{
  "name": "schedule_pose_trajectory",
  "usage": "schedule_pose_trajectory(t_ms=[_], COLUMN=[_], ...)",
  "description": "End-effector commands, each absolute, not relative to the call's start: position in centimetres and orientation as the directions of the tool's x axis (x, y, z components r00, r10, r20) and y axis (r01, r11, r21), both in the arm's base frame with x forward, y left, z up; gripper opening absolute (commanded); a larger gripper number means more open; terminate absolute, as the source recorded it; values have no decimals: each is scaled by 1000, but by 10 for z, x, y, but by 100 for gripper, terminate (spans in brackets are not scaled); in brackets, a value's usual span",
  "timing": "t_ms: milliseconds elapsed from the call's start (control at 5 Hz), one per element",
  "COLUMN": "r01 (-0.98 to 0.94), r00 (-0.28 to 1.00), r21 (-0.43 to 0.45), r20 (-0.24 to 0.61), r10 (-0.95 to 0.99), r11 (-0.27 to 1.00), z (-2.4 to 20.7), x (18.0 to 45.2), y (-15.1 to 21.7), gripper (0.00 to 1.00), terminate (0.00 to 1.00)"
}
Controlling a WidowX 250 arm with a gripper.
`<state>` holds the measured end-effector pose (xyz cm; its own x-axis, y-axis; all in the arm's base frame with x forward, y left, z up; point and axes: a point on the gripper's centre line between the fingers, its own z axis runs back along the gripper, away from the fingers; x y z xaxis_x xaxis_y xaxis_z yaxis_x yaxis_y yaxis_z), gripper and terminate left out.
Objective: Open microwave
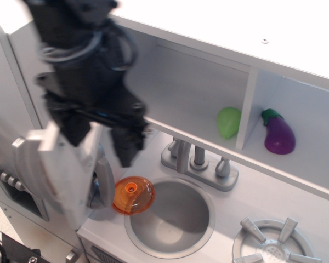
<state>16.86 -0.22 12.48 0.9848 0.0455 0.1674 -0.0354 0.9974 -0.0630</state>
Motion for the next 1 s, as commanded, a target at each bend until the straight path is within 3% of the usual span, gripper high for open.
schedule_pose_trajectory(t_ms=[0,200,400,600,800], r01=[-46,-61,-82,-82,-82], r00=[981,980,978,978,978], r21=[-89,-126,-153,-153,-153], r20=[185,182,178,178,178], r10=[62,83,109,109,109], r11=[995,990,985,985,985], z=[151,195,218,218,218], x=[174,205,217,217,217], y=[14,15,7,7,7], gripper=[100,100,100,100,100], terminate=[0,0,0,0,100])
